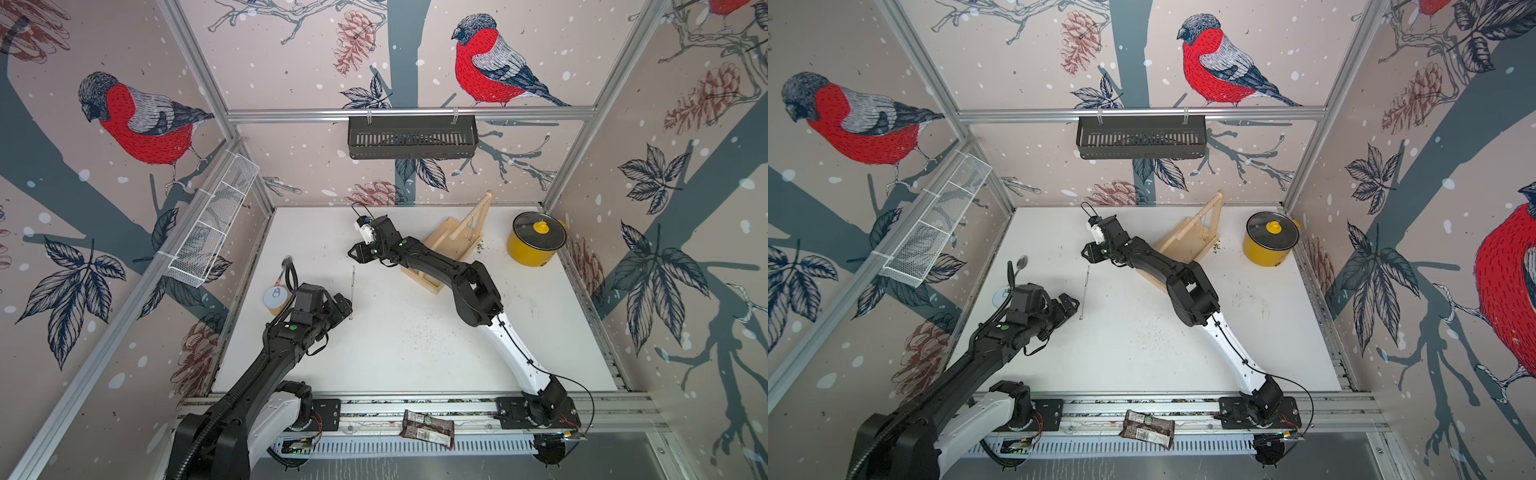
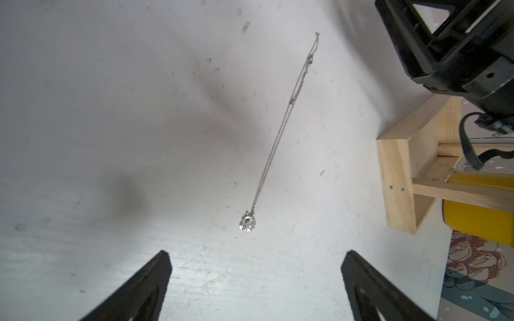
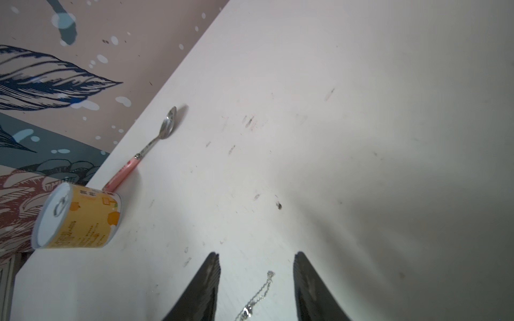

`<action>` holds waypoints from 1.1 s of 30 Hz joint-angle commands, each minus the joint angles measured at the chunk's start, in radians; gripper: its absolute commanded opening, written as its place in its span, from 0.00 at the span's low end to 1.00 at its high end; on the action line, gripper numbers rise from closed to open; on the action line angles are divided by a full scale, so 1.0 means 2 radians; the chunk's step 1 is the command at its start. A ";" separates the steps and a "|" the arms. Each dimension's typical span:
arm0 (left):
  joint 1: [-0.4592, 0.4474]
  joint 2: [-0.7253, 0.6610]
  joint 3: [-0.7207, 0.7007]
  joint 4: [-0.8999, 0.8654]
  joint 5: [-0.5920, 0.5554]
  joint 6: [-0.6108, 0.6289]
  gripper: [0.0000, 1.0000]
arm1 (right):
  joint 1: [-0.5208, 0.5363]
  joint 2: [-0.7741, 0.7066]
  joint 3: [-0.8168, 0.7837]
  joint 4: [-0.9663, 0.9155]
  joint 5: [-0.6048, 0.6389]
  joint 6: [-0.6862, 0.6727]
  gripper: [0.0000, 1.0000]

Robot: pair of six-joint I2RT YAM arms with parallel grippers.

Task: Take the necklace off the jewelry display stand
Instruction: Place the necklace at the center of the board.

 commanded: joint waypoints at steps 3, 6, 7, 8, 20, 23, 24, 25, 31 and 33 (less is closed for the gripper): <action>0.002 -0.028 0.033 -0.014 -0.010 0.012 0.97 | -0.001 -0.046 0.043 -0.025 0.018 -0.013 0.69; 0.001 -0.044 0.054 -0.004 -0.008 0.021 0.97 | -0.004 -0.083 0.050 -0.034 0.025 -0.018 0.84; 0.002 -0.048 0.060 0.002 -0.003 0.025 0.97 | -0.004 -0.097 0.050 -0.037 0.029 -0.022 0.89; 0.002 -0.052 0.065 0.010 0.005 0.028 0.97 | -0.005 -0.113 0.050 -0.044 0.036 -0.029 0.94; -0.094 0.011 0.123 0.188 0.033 0.054 0.97 | -0.110 -0.413 -0.246 -0.004 0.098 -0.046 0.99; -0.126 0.062 0.153 0.212 0.026 0.053 0.97 | -0.163 -0.484 -0.338 0.020 0.097 -0.030 0.99; -0.137 0.080 0.164 0.221 0.021 0.054 0.97 | -0.181 -0.510 -0.375 0.032 0.095 -0.024 1.00; -0.147 0.095 0.174 0.227 0.018 0.056 0.97 | -0.195 -0.530 -0.402 0.040 0.094 -0.020 0.99; -0.196 0.186 0.243 0.258 0.006 0.069 0.97 | -0.263 -0.618 -0.518 0.055 0.084 -0.005 0.97; -0.208 0.213 0.261 0.273 0.007 0.067 0.97 | -0.284 -0.634 -0.557 0.066 0.079 0.003 0.94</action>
